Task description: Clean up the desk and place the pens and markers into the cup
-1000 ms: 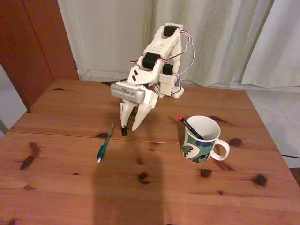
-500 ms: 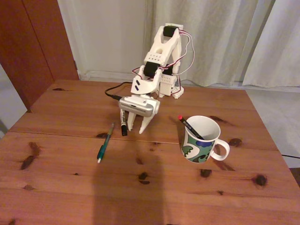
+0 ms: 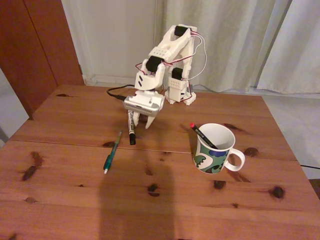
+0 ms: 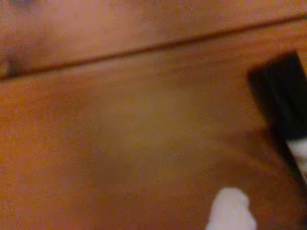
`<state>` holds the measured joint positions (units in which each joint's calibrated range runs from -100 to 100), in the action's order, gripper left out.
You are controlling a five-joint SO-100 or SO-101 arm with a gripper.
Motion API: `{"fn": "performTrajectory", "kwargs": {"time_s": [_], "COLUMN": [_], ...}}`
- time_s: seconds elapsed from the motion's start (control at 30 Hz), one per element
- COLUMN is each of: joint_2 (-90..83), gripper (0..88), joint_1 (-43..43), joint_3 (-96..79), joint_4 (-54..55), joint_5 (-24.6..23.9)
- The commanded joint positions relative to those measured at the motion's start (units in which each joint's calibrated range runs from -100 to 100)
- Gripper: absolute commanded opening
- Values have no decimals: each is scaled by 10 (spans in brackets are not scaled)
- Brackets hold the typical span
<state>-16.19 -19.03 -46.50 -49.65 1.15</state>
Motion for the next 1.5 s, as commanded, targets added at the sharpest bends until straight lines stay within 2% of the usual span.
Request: {"fn": "performTrajectory", "kwargs": {"time_s": [0.0, 0.2, 0.43, 0.63, 1.1, 1.47], "joint_2": [-56, -69, -64, -57, 64, 115], "gripper": [145, 145, 145, 145, 145, 145], "joint_1": [-9, -48, -112, -137, -135, -137], "joint_3": [21, 20, 20, 19, 76, 80], "joint_4": [-51, -84, -83, -83, -68, -16], "joint_5": [14, 45, 97, 124, 122, 122]}}
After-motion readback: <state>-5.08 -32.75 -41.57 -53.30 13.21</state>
